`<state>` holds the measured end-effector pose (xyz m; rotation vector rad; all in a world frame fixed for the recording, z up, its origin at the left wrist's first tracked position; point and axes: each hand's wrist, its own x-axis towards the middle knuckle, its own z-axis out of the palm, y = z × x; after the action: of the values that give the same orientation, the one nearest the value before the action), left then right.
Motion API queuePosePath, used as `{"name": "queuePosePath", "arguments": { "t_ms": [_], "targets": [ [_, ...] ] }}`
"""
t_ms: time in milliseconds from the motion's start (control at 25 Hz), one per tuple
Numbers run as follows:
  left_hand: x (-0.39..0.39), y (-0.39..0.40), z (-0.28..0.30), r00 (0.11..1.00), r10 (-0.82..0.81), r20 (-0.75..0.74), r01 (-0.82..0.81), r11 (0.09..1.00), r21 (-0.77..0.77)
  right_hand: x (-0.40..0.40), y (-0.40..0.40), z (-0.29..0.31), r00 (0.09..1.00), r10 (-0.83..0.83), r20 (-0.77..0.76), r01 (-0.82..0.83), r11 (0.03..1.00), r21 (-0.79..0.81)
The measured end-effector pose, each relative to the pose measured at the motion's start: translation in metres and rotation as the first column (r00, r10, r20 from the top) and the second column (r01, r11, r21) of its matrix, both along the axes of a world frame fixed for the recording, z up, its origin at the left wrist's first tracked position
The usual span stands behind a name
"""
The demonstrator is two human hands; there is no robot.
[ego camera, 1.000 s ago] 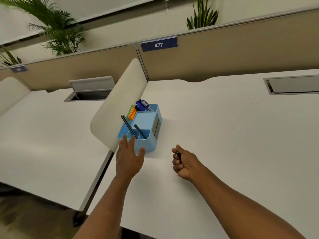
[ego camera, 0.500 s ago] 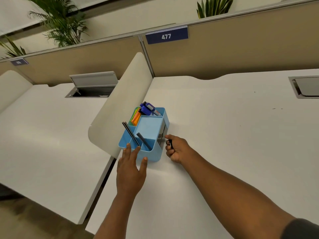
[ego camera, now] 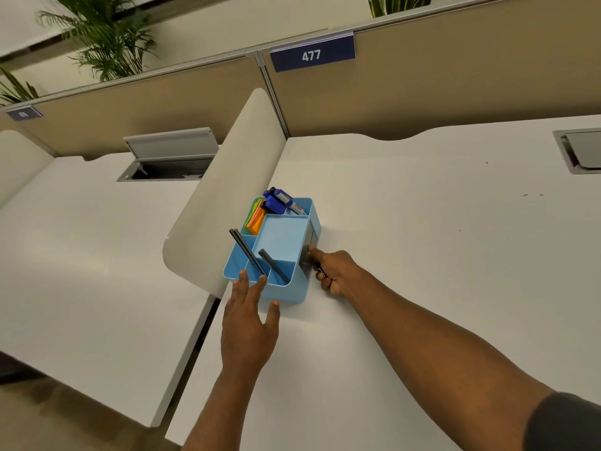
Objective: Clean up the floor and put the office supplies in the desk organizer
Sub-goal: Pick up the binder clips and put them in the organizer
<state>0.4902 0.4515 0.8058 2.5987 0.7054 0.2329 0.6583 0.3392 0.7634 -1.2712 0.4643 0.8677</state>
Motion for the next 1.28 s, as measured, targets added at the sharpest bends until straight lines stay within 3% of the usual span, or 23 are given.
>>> {"name": "queuePosePath", "arguments": {
  "t_ms": [360, 920, 1080, 1160, 1280],
  "targets": [
    [0.001, -0.003, 0.0, 1.0, 0.028, -0.002, -0.028, 1.0, 0.012, 0.009, -0.011, 0.002, 0.988, 0.146, 0.043, -0.145, 0.989, -0.026],
    [0.002, -0.003, -0.002, 1.0, 0.019, 0.018, -0.02, 0.999, 0.026, 0.002, -0.07, 0.003, 0.999, 0.043, 0.024, -0.042, 0.998, -0.048],
    [0.001, -0.005, -0.001, 1.0, 0.015, 0.026, -0.015, 1.0, 0.024, -0.005, -0.072, 0.011, 0.996, -0.041, 0.08, 0.052, 0.99, -0.134],
    [0.002, -0.006, -0.002, 0.999, 0.014, 0.036, -0.015, 0.999, 0.029, -0.008, -0.069, 0.017, 0.984, -0.145, 0.1, 0.154, 0.984, -0.084],
    [0.002, -0.005, -0.005, 0.999, 0.022, 0.04, -0.023, 0.999, 0.025, -0.011, -0.062, 0.032, 0.969, -0.249, 0.001, 0.246, 0.958, 0.146]
  ]
}}
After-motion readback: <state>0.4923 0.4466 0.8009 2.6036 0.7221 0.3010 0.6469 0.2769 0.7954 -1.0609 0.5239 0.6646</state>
